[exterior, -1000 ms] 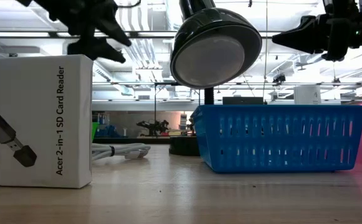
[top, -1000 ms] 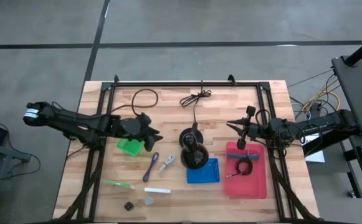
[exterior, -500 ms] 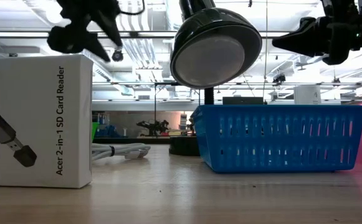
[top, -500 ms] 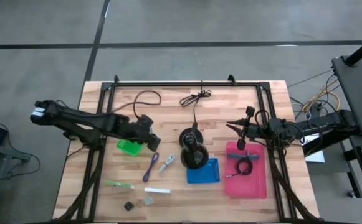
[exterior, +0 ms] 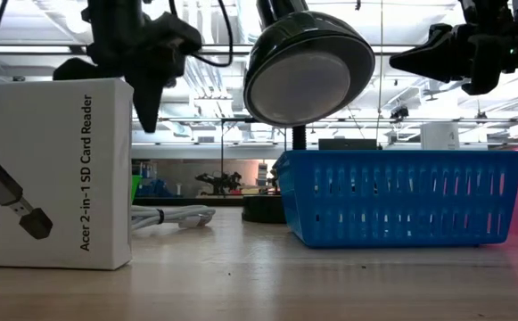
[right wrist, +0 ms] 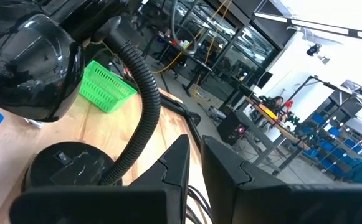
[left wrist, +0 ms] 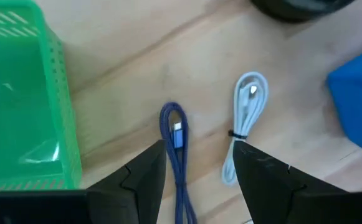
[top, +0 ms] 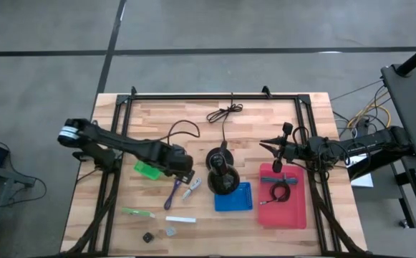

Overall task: Pick and place items into bin
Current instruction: Put the violet charger cable into the pink bin

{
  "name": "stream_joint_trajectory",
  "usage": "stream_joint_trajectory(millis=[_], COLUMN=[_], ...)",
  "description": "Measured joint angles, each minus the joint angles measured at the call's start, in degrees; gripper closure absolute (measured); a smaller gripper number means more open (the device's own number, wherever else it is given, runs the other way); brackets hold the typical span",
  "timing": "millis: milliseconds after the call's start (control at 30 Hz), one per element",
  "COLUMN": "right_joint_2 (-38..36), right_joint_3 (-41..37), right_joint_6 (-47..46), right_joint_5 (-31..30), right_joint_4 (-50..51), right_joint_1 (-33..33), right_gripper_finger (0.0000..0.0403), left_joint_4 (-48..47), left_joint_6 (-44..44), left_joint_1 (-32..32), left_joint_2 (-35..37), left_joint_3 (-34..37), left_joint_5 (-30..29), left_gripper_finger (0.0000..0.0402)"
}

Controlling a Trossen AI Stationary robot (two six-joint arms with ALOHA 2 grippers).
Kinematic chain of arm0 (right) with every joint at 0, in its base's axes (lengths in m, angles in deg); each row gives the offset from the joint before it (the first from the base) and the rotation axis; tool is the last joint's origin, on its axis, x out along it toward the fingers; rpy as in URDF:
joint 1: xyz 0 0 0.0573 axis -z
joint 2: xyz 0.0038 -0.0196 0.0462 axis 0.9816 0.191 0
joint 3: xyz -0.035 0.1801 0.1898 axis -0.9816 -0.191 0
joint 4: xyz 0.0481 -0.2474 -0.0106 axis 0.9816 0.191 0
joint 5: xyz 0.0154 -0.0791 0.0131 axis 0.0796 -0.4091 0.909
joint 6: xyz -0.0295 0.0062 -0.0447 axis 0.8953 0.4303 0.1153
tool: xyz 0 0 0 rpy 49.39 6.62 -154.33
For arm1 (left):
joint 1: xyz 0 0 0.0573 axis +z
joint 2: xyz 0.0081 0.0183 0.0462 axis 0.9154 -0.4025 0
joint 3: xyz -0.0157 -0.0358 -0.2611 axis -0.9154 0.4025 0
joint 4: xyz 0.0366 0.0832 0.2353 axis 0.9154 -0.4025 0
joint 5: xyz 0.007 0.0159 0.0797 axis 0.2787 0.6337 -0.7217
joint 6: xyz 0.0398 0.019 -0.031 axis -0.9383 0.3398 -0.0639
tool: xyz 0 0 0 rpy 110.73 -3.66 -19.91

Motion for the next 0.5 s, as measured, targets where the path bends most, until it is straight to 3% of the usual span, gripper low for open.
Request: stream_joint_trajectory(millis=[500], right_joint_2=[0.0], right_joint_3=[0.0], right_joint_6=[0.0], right_joint_5=[0.0], right_joint_4=[0.1], right_joint_1=[0.0], right_gripper_finger=[0.0371], left_joint_4=[-1.7], left_joint_6=[2.9], left_joint_1=[0.0], left_joint_2=[-8.2], left_joint_3=[0.1], left_joint_5=[4.3], left_gripper_finger=[0.0230])
